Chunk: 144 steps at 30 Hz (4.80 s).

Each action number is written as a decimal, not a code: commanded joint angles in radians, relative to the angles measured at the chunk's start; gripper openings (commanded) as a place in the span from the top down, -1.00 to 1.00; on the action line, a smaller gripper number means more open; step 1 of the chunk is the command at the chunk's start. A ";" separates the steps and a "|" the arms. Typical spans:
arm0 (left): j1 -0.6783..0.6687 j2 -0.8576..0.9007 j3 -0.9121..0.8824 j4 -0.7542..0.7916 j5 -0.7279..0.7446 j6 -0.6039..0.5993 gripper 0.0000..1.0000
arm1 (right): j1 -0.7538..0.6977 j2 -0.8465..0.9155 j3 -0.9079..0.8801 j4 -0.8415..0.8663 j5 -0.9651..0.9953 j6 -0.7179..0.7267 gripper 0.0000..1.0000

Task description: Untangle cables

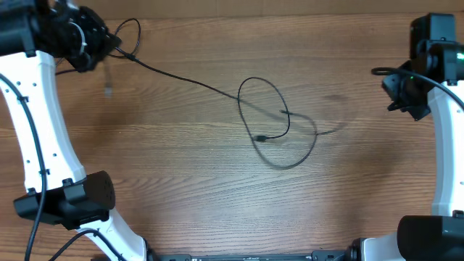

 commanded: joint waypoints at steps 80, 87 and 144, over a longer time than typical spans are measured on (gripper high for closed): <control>-0.126 -0.246 0.068 1.591 0.330 -1.255 0.92 | 0.672 0.134 0.009 0.865 -1.038 -0.481 0.93; -0.103 -0.245 0.068 0.923 0.310 -0.731 0.92 | 0.623 0.010 0.011 0.863 -1.038 -0.302 0.93; -0.246 -0.206 0.065 0.043 0.354 -0.587 -0.91 | 0.571 -0.142 0.014 0.885 -1.253 -0.475 0.93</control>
